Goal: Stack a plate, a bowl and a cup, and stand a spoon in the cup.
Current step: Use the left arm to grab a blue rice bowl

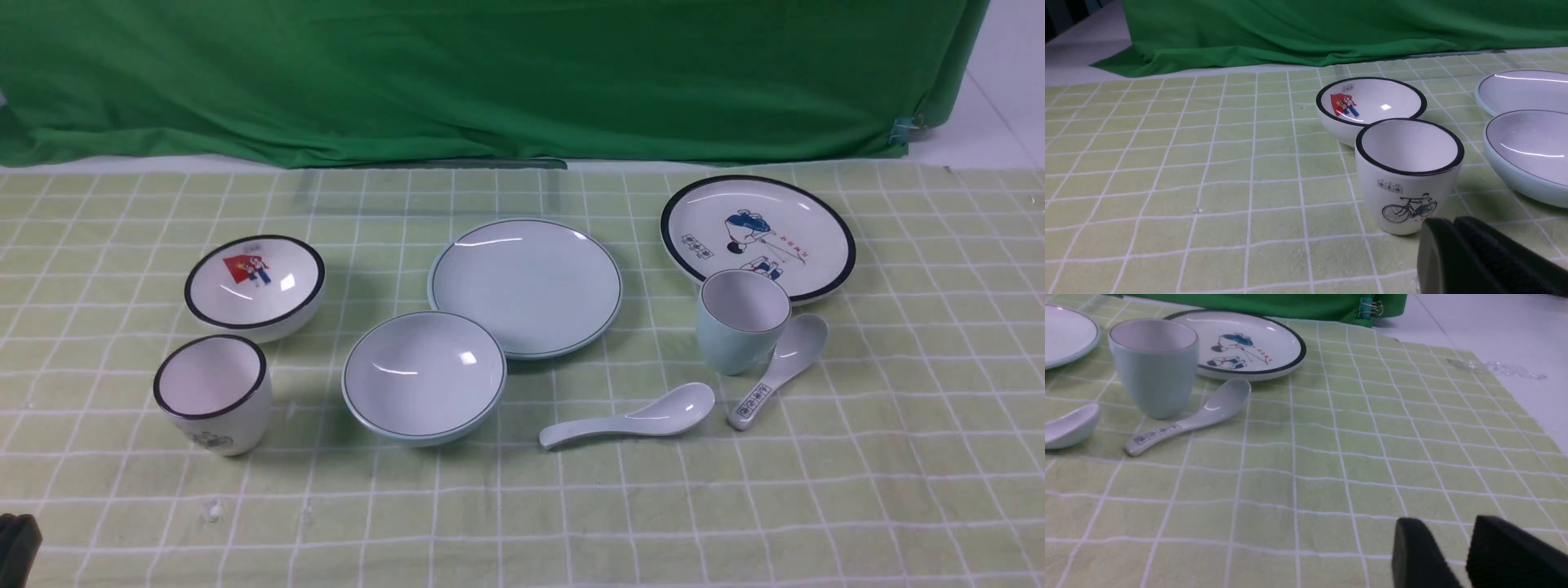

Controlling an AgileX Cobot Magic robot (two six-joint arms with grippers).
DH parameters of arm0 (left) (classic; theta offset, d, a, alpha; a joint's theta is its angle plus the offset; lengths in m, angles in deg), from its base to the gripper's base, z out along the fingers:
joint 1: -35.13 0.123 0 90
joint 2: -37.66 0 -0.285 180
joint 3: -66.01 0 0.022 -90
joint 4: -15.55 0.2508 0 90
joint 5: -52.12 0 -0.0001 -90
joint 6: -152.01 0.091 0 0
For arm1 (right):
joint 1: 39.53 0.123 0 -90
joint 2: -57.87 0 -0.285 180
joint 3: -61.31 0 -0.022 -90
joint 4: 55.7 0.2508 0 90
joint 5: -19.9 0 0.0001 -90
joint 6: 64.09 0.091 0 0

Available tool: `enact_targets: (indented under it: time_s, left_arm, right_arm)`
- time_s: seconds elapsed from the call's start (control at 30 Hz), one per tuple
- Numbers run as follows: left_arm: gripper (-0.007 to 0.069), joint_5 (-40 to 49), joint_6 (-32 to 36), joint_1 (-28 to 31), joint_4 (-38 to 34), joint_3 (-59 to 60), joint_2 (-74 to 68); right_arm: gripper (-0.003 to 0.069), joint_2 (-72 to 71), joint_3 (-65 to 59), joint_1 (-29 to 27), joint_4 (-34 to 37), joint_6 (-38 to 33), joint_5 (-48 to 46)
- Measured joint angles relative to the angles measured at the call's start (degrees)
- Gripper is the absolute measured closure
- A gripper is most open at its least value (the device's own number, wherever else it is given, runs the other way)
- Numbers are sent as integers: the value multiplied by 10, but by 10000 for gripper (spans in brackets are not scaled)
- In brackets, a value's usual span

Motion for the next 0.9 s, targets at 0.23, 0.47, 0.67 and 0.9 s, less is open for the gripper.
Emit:
enact_targets:
  time_s: [0.23,0.47,0.67,0.9]
  left_arm:
    - [653,-19,0,0,0,0,0]
    - [653,-54,0,0,0,0,0]
    - [653,-211,10,0,10,0,0]
    - [653,-463,-6,0,38,0,0]
  right_arm:
    - [421,0,0,0,-4,-8,3]
    - [421,0,0,0,-5,-11,67]
    - [420,0,0,0,-7,35,273]
    - [424,1,0,0,-8,271,445]
